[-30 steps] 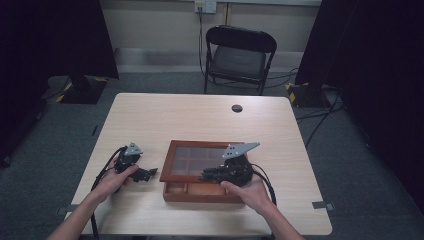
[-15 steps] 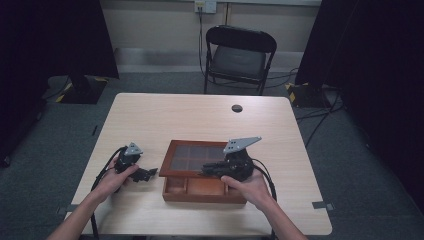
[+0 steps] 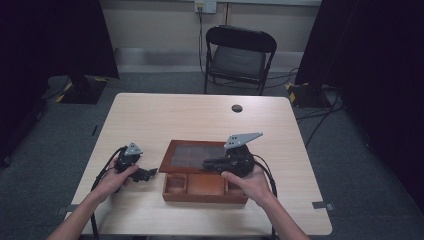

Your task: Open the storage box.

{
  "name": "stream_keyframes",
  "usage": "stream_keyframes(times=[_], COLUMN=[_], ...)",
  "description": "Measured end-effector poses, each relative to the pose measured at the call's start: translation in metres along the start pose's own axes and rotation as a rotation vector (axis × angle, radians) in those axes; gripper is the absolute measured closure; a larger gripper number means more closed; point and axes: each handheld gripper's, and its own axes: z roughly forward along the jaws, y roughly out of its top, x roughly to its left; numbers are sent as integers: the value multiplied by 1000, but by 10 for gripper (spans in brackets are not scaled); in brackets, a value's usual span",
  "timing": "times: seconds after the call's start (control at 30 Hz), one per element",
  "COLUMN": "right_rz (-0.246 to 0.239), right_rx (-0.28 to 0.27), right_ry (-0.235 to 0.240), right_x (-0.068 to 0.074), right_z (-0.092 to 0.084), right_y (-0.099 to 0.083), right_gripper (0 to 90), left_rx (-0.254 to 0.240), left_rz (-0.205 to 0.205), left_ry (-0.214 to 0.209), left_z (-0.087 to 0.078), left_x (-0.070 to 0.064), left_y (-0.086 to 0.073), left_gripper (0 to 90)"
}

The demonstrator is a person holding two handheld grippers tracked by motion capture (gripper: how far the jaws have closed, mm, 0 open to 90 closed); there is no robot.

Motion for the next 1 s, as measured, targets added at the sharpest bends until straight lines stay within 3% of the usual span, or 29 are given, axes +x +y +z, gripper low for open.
stream_keyframes(times=[1.0], right_rz=[3], right_rx=[-20], right_ry=[-19], right_x=[-3], right_z=[-5], right_y=[14], right_gripper=[819], left_rx=[-6], left_rz=[-11], left_ry=[-2], left_z=[0], left_x=[-1], left_y=[0], left_gripper=[0])
